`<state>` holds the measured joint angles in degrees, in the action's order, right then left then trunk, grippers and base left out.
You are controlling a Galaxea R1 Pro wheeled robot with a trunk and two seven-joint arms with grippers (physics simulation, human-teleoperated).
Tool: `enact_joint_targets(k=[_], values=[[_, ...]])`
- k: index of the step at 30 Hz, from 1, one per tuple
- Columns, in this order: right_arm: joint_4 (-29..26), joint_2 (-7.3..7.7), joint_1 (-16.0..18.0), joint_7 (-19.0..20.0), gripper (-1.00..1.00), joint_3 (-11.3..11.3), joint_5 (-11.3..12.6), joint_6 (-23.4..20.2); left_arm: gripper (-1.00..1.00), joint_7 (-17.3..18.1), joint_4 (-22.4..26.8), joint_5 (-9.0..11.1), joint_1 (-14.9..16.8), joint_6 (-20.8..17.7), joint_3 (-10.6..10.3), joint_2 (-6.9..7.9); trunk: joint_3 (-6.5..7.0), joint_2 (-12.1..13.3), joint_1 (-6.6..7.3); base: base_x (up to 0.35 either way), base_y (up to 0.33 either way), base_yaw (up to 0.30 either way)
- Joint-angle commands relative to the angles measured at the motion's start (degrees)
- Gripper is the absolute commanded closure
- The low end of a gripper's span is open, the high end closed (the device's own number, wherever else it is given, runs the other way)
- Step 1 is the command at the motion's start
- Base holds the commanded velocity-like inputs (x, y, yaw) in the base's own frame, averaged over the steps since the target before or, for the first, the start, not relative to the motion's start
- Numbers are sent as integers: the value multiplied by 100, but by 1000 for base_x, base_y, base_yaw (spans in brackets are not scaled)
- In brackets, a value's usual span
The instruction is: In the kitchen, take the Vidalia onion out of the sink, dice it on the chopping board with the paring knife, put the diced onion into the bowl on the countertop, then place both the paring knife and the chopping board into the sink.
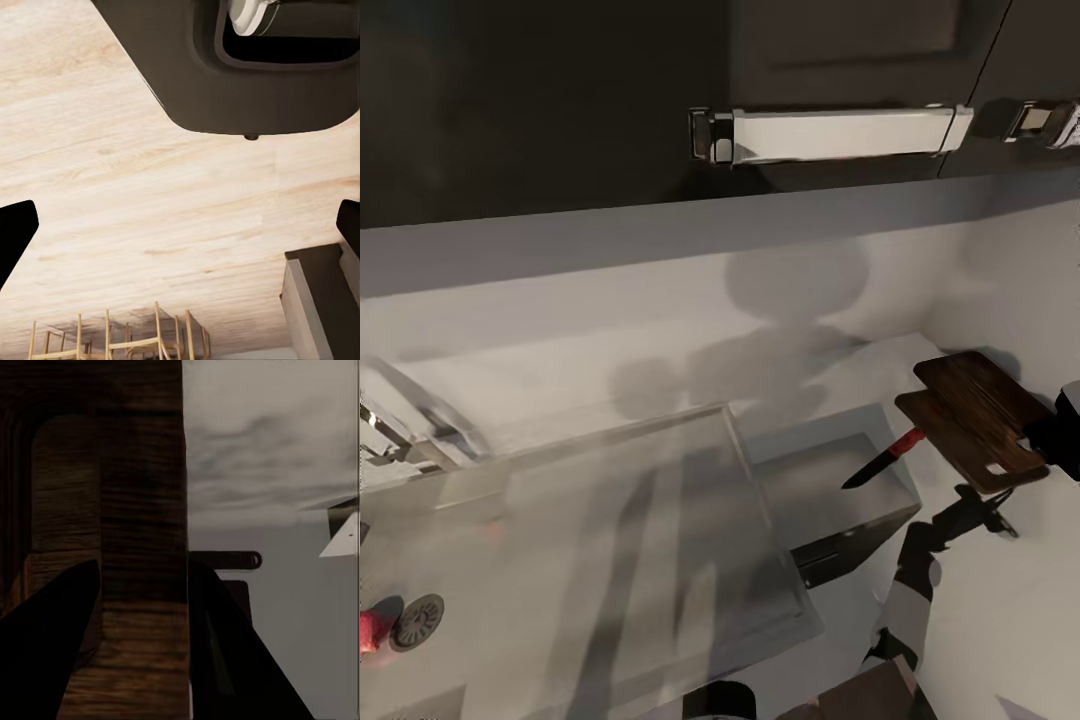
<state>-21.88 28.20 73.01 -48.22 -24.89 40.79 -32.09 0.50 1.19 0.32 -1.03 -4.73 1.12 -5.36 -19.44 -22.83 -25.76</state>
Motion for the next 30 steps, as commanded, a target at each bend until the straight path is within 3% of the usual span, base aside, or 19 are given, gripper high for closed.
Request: enact_joint_targets(k=[1,16,30], values=[[-9,0,3,-36,100,-7,25,-26,-100,5,13,3,-2,-28,11,0,1,-9,-3,-106,0,0],[-9,-7,2,-31,100,-7,25,-26,-100,11,13,2,-2,-28,11,-7,137,-9,-3,-295,20,0],[-9,-7,3,-30,100,-7,25,-26,-100,11,13,2,-2,-28,11,-9,261,-9,-3,-233,234,0]])
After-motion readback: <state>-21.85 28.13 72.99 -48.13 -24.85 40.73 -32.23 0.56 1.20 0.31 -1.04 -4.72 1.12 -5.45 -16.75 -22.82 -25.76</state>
